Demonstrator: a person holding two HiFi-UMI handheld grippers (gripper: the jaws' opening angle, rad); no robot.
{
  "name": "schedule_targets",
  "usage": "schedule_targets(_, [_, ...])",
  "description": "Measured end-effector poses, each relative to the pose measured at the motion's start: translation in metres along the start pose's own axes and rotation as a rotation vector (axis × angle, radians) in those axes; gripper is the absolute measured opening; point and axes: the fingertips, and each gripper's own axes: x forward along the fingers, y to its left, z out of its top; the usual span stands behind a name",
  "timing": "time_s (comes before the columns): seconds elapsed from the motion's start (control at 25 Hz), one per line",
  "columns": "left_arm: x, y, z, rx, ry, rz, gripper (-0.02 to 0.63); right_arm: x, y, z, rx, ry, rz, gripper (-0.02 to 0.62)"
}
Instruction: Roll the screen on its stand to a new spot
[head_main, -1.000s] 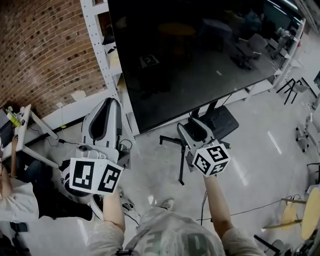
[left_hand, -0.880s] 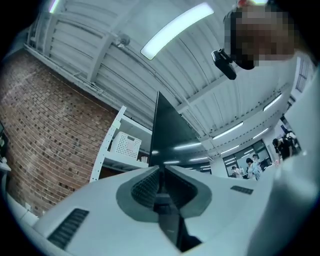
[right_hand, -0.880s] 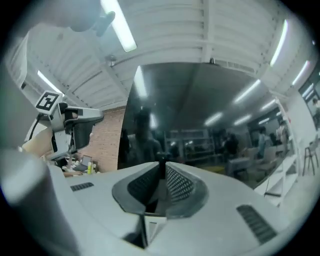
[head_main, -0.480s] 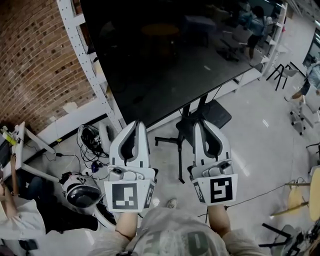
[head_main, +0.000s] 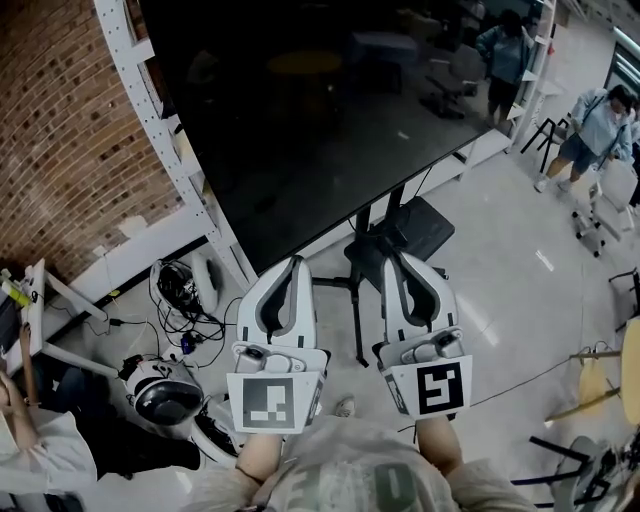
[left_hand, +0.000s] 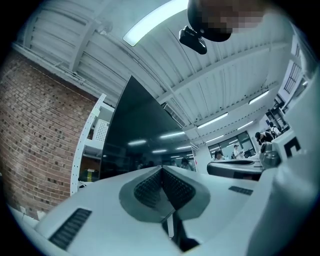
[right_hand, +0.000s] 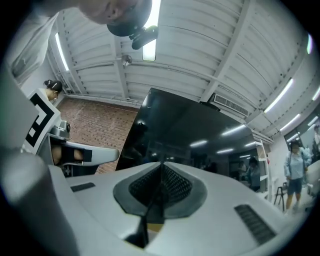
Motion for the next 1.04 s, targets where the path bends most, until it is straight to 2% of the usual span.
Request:
schedule_targets(0.24, [0.001, -0.002, -0.001, -0.004, -0.019, -0.004, 0.014, -0.001, -0.001, -0.002, -0.017, 0.009, 0.002, 0.023])
schedule_targets(1.04, [0.004, -0.008, -0.01, 0.007, 0.007, 0.0, 0.014, -0.001, -0.004, -0.017, -0.01, 0.04, 0.017, 0.023])
